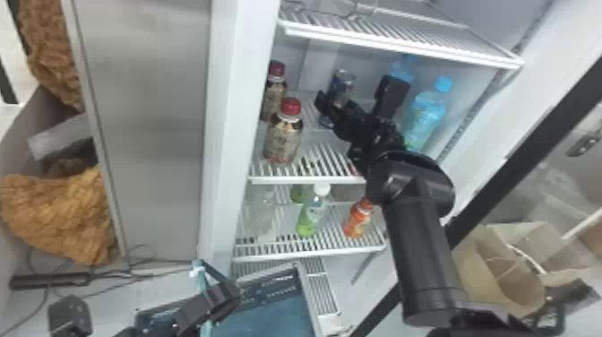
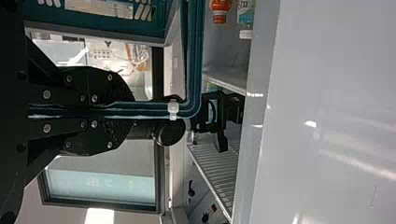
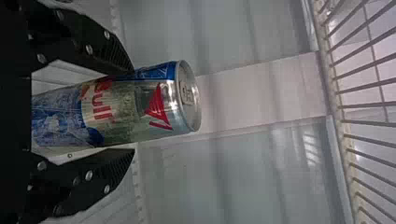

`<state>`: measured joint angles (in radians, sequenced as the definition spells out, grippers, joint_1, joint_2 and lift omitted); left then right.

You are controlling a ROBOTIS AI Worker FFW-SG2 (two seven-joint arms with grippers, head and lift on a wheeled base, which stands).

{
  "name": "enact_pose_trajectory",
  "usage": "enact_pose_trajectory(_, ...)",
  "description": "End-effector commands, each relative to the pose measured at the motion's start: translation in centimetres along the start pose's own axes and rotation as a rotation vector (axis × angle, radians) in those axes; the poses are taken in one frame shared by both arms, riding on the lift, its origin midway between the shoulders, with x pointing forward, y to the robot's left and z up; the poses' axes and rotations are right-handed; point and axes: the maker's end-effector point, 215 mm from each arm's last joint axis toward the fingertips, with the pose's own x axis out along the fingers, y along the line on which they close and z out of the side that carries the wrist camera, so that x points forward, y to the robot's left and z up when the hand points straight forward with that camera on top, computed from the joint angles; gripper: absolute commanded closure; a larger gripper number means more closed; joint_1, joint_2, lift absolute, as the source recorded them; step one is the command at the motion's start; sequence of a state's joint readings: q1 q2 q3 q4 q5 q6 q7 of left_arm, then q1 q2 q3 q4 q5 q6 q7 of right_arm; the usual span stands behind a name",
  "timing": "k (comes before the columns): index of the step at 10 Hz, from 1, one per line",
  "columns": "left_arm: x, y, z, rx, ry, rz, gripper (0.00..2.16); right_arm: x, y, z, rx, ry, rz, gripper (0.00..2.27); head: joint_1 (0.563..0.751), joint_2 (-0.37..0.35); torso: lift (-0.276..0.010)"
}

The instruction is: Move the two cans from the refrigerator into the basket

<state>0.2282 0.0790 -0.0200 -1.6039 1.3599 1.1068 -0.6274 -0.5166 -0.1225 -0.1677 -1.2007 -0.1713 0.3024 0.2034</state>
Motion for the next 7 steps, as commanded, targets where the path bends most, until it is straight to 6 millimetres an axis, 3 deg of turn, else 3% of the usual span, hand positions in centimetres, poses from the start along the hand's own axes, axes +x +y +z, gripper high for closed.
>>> enact_pose_trajectory(1,-0.1,0.0,-0.1,-0.003,-0.001,0.0,1.19,-0.1,-0.2,-0.2,-0.01,0.007,-0.005,1.19,0.684,-0.341,-0.031)
enact_pose_trajectory(4,-0.1,0.0,0.0,-0.002,-0.004,-0.002,1.19,-0.7,-0.5,1.0,-0.033,-0.02,-0.016,1.28,0.684,-0.346,-0.031)
enact_pose_trajectory(7,0.0,0.0,-0.3,-0.008,0.0,-0.005,1.19,-2.8,-0.4,1.6,-0.062,-0.018,-0.023,1.28,0.681,-0.35,-0.031)
